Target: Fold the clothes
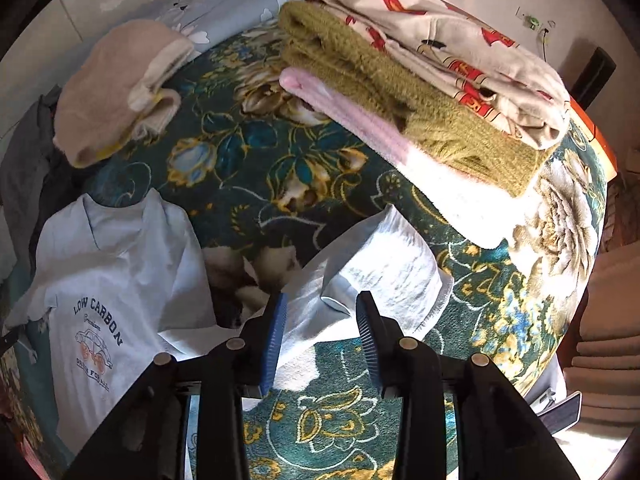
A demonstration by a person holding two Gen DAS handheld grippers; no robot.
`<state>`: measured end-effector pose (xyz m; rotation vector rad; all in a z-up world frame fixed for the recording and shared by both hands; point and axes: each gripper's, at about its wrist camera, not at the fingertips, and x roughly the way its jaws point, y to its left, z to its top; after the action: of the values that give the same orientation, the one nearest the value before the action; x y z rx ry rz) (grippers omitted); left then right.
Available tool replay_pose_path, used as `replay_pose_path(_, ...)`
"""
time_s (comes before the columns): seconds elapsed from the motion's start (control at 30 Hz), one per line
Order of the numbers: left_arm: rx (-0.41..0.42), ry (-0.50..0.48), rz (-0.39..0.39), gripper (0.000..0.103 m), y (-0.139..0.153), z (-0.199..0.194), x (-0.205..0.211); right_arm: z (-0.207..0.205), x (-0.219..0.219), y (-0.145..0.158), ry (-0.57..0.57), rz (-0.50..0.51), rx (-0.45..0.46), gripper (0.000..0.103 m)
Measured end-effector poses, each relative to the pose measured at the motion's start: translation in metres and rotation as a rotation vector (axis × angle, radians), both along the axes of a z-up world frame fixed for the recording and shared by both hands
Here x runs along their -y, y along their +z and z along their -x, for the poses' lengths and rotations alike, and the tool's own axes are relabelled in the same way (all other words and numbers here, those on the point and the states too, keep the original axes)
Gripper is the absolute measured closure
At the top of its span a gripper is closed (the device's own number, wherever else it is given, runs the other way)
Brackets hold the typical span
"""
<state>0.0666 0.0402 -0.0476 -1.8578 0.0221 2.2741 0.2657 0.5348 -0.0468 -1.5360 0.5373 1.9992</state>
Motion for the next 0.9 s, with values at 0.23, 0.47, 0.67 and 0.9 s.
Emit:
replay_pose_path(0.23,0.001,-0.039,0.053,0.070,0.005,-0.006,-0.019,0.007,-0.010,-0.050,0.058,0.006,0.118,0.064)
replay_pose_path(0.47,-0.001,-0.051,0.070,0.070,0.009,-0.010,-0.036,-0.010,-0.035,-0.059,-0.030,0.085,0.064,0.083)
replay_pose_path(0.67,0.015,-0.088,0.065,0.070,0.003,-0.016,-0.054,-0.042,-0.064,-0.023,-0.088,0.004,0.009,0.099)
replay_pose_path(0.9,0.020,-0.109,0.042,0.070,0.000,-0.017,-0.064,-0.100,-0.121,0.061,-0.295,-0.173,-0.086,0.099)
